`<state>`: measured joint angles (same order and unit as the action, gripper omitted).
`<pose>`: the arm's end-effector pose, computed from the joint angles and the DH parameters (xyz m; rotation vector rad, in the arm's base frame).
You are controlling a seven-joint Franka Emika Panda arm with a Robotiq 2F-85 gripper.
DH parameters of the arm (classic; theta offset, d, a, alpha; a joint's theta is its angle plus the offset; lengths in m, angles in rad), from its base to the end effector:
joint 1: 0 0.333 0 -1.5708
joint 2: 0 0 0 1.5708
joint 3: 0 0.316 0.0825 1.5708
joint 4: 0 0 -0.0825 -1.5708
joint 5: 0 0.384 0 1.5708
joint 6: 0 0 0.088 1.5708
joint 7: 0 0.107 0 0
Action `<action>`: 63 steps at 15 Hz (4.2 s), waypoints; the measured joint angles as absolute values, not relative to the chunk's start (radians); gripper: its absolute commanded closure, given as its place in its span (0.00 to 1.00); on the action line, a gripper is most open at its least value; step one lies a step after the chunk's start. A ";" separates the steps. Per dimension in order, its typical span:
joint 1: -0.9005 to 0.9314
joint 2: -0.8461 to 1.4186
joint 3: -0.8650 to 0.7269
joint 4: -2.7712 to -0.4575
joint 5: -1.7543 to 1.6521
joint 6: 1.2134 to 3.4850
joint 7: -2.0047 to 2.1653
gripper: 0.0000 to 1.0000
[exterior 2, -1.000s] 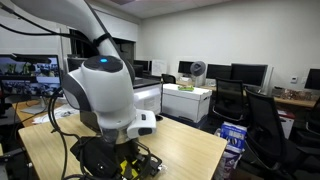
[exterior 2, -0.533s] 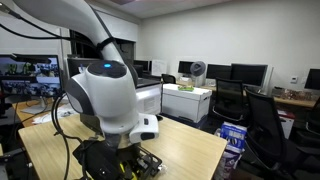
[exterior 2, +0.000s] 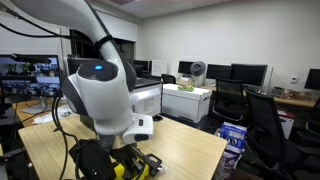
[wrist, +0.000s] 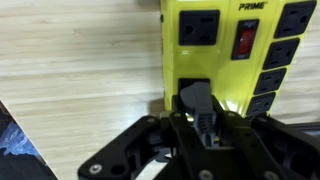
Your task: Unplug the grey cable
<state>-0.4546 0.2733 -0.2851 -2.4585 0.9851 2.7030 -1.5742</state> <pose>0.3208 -0.3401 0.1876 -2.9871 0.0856 -0.4621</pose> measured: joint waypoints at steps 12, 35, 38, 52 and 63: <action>-0.352 0.095 -0.260 -2.663 1.015 2.954 -1.556 0.92; -0.361 0.025 -0.326 -2.676 0.789 2.830 -1.324 0.92; -0.361 0.019 -0.329 -2.675 0.781 2.813 -1.303 0.92; -0.375 0.020 -0.361 -2.645 0.613 2.745 -1.110 0.92; -0.374 -0.222 -0.395 -2.623 0.268 2.571 -0.846 0.92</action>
<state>-0.3744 -0.2225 -0.3950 -2.6231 0.2682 2.5708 -0.8457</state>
